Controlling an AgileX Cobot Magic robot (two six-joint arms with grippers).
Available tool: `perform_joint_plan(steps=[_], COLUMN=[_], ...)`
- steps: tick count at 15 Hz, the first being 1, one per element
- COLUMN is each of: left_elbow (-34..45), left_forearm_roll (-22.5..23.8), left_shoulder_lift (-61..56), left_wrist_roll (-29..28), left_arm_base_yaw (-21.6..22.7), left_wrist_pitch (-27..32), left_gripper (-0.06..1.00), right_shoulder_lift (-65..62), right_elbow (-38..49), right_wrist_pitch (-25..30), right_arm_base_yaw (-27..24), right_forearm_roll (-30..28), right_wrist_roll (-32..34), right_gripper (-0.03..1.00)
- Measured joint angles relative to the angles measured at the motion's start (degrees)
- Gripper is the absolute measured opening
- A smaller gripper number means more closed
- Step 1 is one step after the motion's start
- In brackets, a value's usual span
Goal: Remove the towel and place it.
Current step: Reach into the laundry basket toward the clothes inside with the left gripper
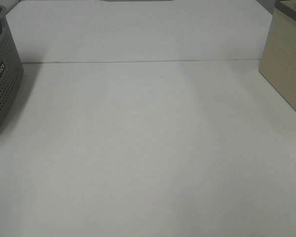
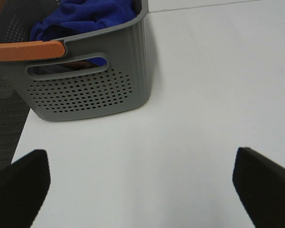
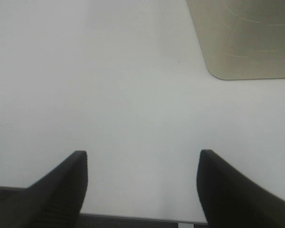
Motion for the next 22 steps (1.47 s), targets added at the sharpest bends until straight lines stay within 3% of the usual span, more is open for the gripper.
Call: perform_joint_plan(steps=[7,9,10,11,16,20,21,22], left_elbow=[-1.2,-6.1,-9.6,-16.6,-33.8,-45.2,-49.0,-50.2], left_forearm_roll=[-0.3,-0.6,-0.6,-0.7,-0.1,7.2,13.5,16.1], left_shoulder_lift=[1.5,7.9,12.0,22.4,46.6,62.8,69.4,71.0], left_wrist_roll=[2.0,5.3,8.1,16.7,34.1,45.2,47.3,47.5], left_arm_base_yaw=[0.0,0.0,0.0,0.0,0.0,0.0,0.0,0.0], left_wrist_pitch=[0.6,2.6,3.7,6.0,7.7,7.7,7.6,7.6], left_gripper=[0.99,0.99,0.99,0.99,0.99,0.99,0.99,0.99], right_shoulder_lift=[0.0,0.0,0.0,0.0,0.0,0.0,0.0,0.0], right_elbow=[0.0,0.0,0.0,0.0,0.0,0.0,0.0,0.0], right_wrist_pitch=[0.0,0.0,0.0,0.0,0.0,0.0,0.0,0.0], right_arm_base_yaw=[0.0,0.0,0.0,0.0,0.0,0.0,0.0,0.0], right_forearm_roll=[0.0,0.0,0.0,0.0,0.0,0.0,0.0,0.0], right_wrist_roll=[0.0,0.0,0.0,0.0,0.0,0.0,0.0,0.0], right_gripper=[0.66,0.66,0.66,0.66,0.66,0.66,0.66,0.66])
